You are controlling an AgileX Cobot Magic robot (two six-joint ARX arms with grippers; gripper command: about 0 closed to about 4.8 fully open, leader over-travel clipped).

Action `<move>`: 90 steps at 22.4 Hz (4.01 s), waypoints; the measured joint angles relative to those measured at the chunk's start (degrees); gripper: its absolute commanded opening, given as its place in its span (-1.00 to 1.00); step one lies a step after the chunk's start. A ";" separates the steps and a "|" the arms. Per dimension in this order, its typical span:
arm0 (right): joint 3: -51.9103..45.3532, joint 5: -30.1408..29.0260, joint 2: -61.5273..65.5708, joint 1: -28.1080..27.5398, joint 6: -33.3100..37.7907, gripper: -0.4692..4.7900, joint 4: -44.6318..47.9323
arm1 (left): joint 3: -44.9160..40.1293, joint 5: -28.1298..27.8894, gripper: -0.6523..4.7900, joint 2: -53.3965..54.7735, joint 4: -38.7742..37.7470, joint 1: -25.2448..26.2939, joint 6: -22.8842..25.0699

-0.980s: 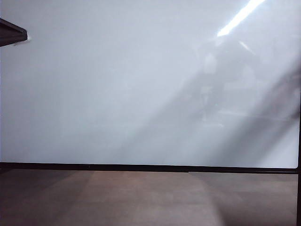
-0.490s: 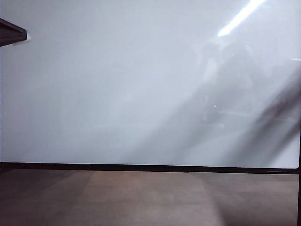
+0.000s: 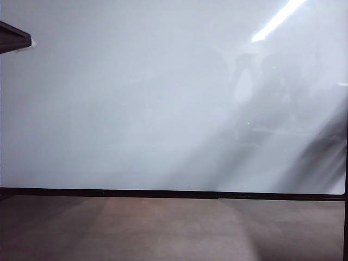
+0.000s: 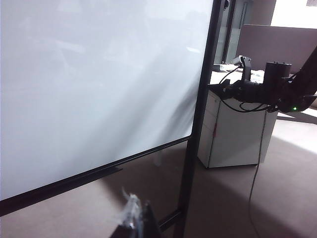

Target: Reach to the right to find the marker pen, pick it up, and write the number 17 on the whiteboard.

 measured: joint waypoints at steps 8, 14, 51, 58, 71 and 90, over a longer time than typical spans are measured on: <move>0.00 1.01 0.00 0.00 0.00 0.28 0.46 | 0.00 0.00 -0.78 0.02 0.00 0.00 0.00; 0.04 1.38 0.00 0.00 -0.02 0.11 0.44 | 0.00 0.00 -0.78 0.02 0.00 0.00 0.00; 0.70 24.46 -50.42 -0.07 1.97 -0.84 -27.54 | 0.00 0.00 -0.78 0.04 0.00 0.00 0.00; 0.81 28.94 -65.18 22.05 4.55 -0.84 -42.66 | 0.31 -0.02 -0.78 0.04 -0.74 0.00 0.02; 16.94 47.60 -43.47 52.59 0.09 -0.84 -41.09 | 26.03 -9.75 -0.78 14.71 -3.69 0.11 0.00; 25.07 45.48 -35.01 53.83 0.59 -0.84 -39.63 | 27.58 -10.36 -0.78 17.51 -2.14 0.07 0.00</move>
